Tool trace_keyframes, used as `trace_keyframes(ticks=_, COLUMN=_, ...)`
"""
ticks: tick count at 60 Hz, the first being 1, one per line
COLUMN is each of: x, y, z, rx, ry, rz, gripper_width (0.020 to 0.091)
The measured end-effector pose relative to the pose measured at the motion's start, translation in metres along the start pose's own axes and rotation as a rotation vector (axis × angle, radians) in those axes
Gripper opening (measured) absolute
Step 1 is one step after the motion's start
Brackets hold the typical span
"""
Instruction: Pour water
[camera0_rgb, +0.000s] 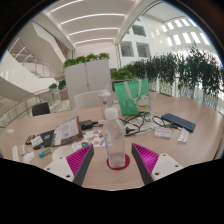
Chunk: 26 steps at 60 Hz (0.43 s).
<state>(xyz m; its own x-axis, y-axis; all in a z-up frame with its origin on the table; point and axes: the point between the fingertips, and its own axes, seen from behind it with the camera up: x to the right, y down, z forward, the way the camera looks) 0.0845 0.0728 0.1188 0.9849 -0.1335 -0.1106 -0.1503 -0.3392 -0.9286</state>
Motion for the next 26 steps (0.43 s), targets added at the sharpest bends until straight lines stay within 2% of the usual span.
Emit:
trace_keyframes(ticks=13, x=-0.046, y=-0.046, z=-0.128, rx=0.059, ry=0.016, rz=-0.047, gripper_width=0.0831)
trace_keyframes(ticks=21, x=-0.08, y=-0.06, z=-0.197, rx=0.058, ry=0.031, rz=0.002, gripper_width=0.0832)
trace_keyframes(ticks=26, x=-0.095, y=-0.072, z=-0.24, rx=0.09, ry=0.059, rz=0.012, gripper_width=0.0832)
